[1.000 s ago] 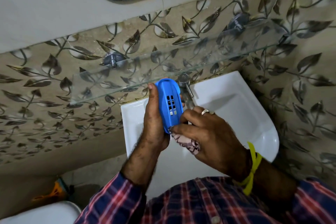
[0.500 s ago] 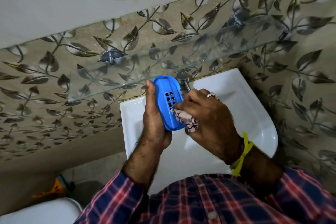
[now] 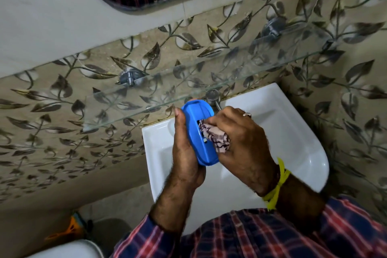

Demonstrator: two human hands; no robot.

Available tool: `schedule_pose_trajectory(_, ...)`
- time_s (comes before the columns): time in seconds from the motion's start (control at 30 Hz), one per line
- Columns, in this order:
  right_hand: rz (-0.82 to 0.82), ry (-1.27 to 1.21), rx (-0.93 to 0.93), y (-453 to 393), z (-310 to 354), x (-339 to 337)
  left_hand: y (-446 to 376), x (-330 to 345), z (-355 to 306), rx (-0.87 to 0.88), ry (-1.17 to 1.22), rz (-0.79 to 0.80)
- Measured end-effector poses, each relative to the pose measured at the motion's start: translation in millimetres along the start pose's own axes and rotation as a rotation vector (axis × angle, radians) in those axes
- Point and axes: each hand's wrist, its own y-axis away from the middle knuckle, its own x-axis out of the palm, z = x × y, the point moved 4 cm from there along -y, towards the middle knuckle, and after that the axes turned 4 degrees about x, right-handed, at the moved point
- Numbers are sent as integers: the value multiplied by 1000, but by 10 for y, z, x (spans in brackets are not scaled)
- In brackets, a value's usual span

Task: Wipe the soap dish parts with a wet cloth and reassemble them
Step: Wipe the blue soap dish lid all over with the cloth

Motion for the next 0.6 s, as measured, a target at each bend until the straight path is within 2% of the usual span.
schedule_pose_trajectory(0.1,55,43,-57,55,20,21,17,-25,-16,9,-23,-6)
schedule_pose_trajectory(0.23,-7,-2,76,-63,-17,-9,44,6,67,9,-45,8)
schedule_pose_trajectory(0.37,61,18,-8,7,47,7,66,-38,51,25,-35,32)
schedule_pose_trajectory(0.5,-15,40,119,-116,-41,-41,138,-3,136,27,-69,39)
schedule_pose_trajectory(0.6,27,62,-9,-120,100,-35,133,-14,112,41,-20,59)
